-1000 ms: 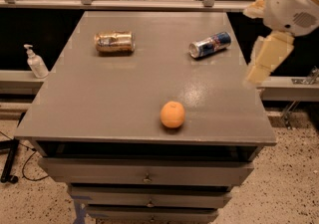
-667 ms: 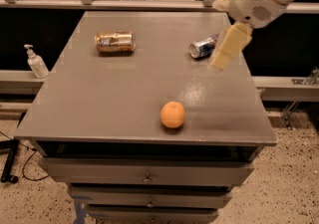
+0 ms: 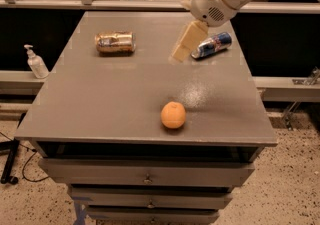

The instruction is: Pick orange can

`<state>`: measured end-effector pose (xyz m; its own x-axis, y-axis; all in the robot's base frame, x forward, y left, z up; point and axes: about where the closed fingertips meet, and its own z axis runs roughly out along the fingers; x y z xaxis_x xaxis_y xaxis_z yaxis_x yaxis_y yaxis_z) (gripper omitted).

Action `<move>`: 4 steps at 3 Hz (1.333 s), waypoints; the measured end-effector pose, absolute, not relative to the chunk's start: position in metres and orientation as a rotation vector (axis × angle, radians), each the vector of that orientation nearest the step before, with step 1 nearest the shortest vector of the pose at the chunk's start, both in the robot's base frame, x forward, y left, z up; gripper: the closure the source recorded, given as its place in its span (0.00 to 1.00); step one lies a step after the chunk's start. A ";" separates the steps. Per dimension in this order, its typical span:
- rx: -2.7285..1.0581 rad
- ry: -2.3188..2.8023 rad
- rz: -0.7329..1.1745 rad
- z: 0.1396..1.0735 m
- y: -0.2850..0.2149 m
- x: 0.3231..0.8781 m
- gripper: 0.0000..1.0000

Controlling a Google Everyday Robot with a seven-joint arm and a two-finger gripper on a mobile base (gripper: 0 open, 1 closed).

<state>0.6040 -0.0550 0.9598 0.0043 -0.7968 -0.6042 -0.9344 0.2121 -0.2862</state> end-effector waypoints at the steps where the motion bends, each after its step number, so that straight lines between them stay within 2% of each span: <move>1: -1.562 1.806 0.283 0.951 -0.049 0.615 0.00; 4: -1.413 1.711 0.516 0.899 0.040 0.712 0.00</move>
Offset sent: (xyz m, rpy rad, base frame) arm 0.1014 0.0557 -0.0557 0.2743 -0.0078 -0.0515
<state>0.7119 0.0395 0.8991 -0.0151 -0.5965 -0.8025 -0.9407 0.2804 -0.1908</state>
